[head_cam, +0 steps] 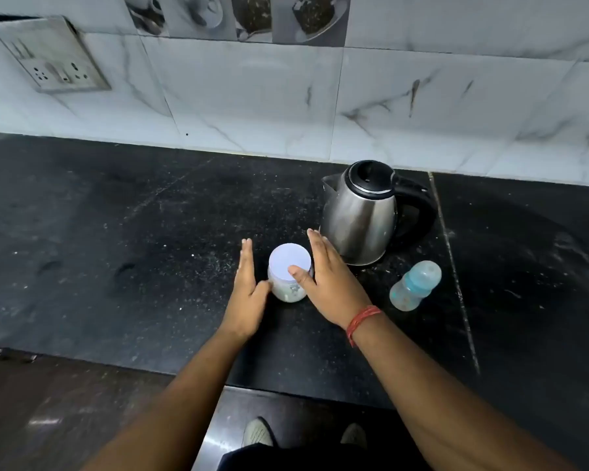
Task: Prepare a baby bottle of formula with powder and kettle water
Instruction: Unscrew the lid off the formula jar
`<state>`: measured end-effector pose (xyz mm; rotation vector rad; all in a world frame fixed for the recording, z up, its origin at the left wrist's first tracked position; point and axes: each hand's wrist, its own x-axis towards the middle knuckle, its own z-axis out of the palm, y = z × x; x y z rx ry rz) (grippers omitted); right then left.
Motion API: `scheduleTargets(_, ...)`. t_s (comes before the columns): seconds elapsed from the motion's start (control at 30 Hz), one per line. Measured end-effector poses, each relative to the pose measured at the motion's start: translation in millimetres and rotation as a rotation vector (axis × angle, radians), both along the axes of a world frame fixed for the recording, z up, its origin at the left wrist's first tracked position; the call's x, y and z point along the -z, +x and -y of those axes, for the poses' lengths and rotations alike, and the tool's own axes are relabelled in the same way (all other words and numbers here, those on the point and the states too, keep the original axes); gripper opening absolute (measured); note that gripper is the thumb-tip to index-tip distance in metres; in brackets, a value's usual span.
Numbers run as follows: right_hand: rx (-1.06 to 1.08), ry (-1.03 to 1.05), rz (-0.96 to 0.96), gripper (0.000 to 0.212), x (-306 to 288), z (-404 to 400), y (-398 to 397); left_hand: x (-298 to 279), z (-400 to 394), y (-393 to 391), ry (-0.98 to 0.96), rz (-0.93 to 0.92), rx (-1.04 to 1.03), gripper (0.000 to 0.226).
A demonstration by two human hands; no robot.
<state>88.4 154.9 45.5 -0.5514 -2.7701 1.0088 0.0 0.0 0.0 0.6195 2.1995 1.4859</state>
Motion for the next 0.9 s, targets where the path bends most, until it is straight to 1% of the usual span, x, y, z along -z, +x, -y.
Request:
scheduleTargets(0.03, -0.016, -0.022, 0.006, 0.082, 0.1, 0.3, -4.7, 0.6, 0.6, -0.2, 0.025, 0.034, 0.007, 0.092)
scheduleTargets(0.13, -0.058, -0.004, 0.12, 0.09, -5.9, 2.6, -15.9, 1.5, 0.1, -0.7, -0.029, 0.101, 0.061, 0.099)
scheduleTargets(0.23, -0.075, 0.141, 0.195, 0.094, -3.1, 7.6, -23.9, 8.2, -3.4, -3.1, -0.121, 0.112, 0.105, 0.11)
scheduleTargets(0.3, -0.062, 0.253, 0.201, 0.092, -3.9, 9.3, -26.7, 10.4, -5.4, -3.7, -0.153, 0.108, 0.122, 0.113)
scheduleTargets(0.37, -0.03, 0.305, 0.189, 0.089, -5.0, 8.7, -27.9, 8.8, -8.4, -1.2, -0.139, 0.098, 0.142, 0.108)
scheduleTargets(0.4, -0.008, 0.301, 0.171, 0.087, -5.1, 7.7, -28.3, 6.4, -10.8, 1.3, -0.114, 0.089, 0.143, 0.101)
scheduleTargets(0.43, 0.015, 0.281, 0.16, 0.085, -6.9, 6.2, -27.9, 5.2, -13.4, 3.5, -0.09, 0.073, 0.136, 0.094)
scheduleTargets(0.5, 0.044, 0.218, 0.136, 0.078, -11.9, 2.0, -25.9, 2.8, -18.5, 7.0, -0.04, 0.021, 0.097, 0.088)
scheduleTargets(0.6, 0.037, 0.143, 0.131, 0.07, -22.9, -0.6, -19.9, -5.5, -20.6, 12.1, -0.007, -0.066, 0.031, 0.085)
scheduleTargets(0.67, 0.033, 0.181, 0.158, 0.069, -31.3, -1.6, -15.0, -12.9, -21.6, 13.8, -0.031, -0.151, 0.05, 0.08)
scheduleTargets(0.73, 0.028, 0.26, 0.21, 0.07, -37.7, -3.3, -11.9, -17.6, -24.4, 14.3, -0.063, -0.236, 0.095, 0.082)
scheduleTargets(0.8, 0.022, 0.28, 0.223, 0.066, -40.5, -7.2, -10.4, -23.3, -26.9, 14.7, -0.067, -0.245, 0.135, 0.083)
scheduleTargets(0.9, 0.02, 0.196, 0.163, 0.057, -40.6, -15.7, -6.8, -32.3, -27.9, 16.7, -0.086, -0.203, 0.162, 0.081)
